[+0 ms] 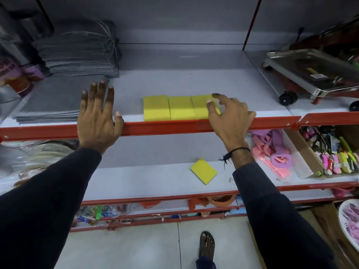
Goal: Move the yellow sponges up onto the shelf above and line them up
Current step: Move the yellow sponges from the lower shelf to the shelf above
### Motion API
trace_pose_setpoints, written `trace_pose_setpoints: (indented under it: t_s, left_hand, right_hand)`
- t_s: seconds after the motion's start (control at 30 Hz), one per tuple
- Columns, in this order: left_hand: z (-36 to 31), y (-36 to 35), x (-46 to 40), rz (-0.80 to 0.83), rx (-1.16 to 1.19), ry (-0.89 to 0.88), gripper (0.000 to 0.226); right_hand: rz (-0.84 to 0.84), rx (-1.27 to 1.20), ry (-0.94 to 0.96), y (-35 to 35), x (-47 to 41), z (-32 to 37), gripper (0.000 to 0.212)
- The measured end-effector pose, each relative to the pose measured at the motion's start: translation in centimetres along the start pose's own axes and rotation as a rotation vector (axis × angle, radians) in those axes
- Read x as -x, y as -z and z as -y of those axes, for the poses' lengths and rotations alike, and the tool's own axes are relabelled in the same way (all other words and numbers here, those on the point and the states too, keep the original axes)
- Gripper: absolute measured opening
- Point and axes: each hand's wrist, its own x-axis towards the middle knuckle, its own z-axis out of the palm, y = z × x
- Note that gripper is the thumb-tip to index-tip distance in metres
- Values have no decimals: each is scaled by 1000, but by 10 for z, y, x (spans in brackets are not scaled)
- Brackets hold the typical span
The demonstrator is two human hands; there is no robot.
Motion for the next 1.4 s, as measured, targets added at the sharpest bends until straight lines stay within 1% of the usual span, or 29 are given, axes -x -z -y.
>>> trace_pose_setpoints:
  t_s: [0.07, 0.1, 0.13, 0.17, 0.23, 0.27, 0.3, 0.33, 0.4, 0.43, 0.47, 0.5, 0.53, 0.6, 0.67, 0.73, 0.8, 0.9, 1.0, 1.07, 1.13, 1.2, 1.27, 1.3, 1.33, 1.4]
  left_hand:
    - [0, -1, 1, 5, -2, 2, 76]
    - [1, -1, 1, 2, -2, 5, 75]
    - [1, -2, 1, 0, -3, 6, 75]
    - [2, -2, 0, 0, -4, 6, 75]
    - [2, -2, 0, -1, -7, 4, 75]
    - [3, -3, 1, -3, -10, 6, 75]
    - [3, -4, 1, -9, -12, 7, 75]
    - [2, -5, 1, -14, -14, 7, 75]
    - [2, -5, 1, -5, -17, 9, 75]
    - [3, -4, 1, 1, -16, 12, 75]
    - [3, -4, 0, 5, -15, 12, 75]
    - [3, -4, 0, 4, -17, 12, 75]
    - [2, -4, 0, 0, -19, 10, 75]
    - [1, -4, 0, -3, -23, 8, 75]
    - [2, -4, -1, -2, -18, 9, 75]
    - [2, -3, -1, -8, -9, 5, 75]
    - [3, -4, -2, -10, -6, 4, 75]
    - [1, -3, 0, 0, 3, 8, 76]
    - [-1, 0, -1, 9, 21, 12, 76]
    - [-1, 1, 1, 14, 26, 15, 76]
    - [0, 1, 1, 27, 23, 11, 77]
    - [0, 2, 1, 35, 27, 7, 77]
    - [0, 3, 1, 40, 32, 10, 77]
    - [0, 3, 0, 40, 34, 10, 76]
    - [0, 3, 1, 44, 35, 12, 76]
    - [1, 3, 2, 45, 45, 10, 76]
  right_hand:
    - [-288, -175, 9, 0, 16, -8, 21]
    - [-392, -228, 33, -1, 29, -17, 17]
    - [-436, -258, 58, -6, 46, -28, 19]
    - [-416, -276, 71, -14, 67, -40, 22]
    - [-256, -256, 95, -34, 106, -68, 20]
    - [-129, -206, 95, -47, 124, -82, 18]
    - [37, -125, 65, -60, 137, -94, 22]
    - [249, -13, 17, -74, 146, -105, 33]
    - [674, 195, -60, -98, 155, -123, 61]
    - [825, 264, -76, -108, 155, -128, 72]
    - [937, 313, -81, -117, 155, -132, 78]
    - [1000, 337, -81, -124, 155, -134, 81]
    - [1018, 343, -83, -129, 154, -134, 80]
    - [963, 349, -84, -132, 154, -135, 70]
    - [881, 353, -45, -129, 154, -131, 60]
    - [781, 298, 19, -117, 155, -121, 58]
    - [634, 168, 108, -100, 160, -106, 59]
    - [369, -148, 235, -65, 165, -83, 56]
    - [148, -343, 324, -26, 151, -58, 54]
    - [6, -429, 379, -2, 130, -41, 54]
    - [-128, -462, 404, 19, 97, -28, 53]
    - [-240, -424, 351, 34, 55, -24, 50]
    - [-289, -302, 213, 41, 14, -28, 48]
    - [-261, -206, 137, 41, -2, -33, 48]
    - [-183, -97, 72, 39, -14, -38, 50]
    - [47, 93, -21, 35, -26, -48, 51]
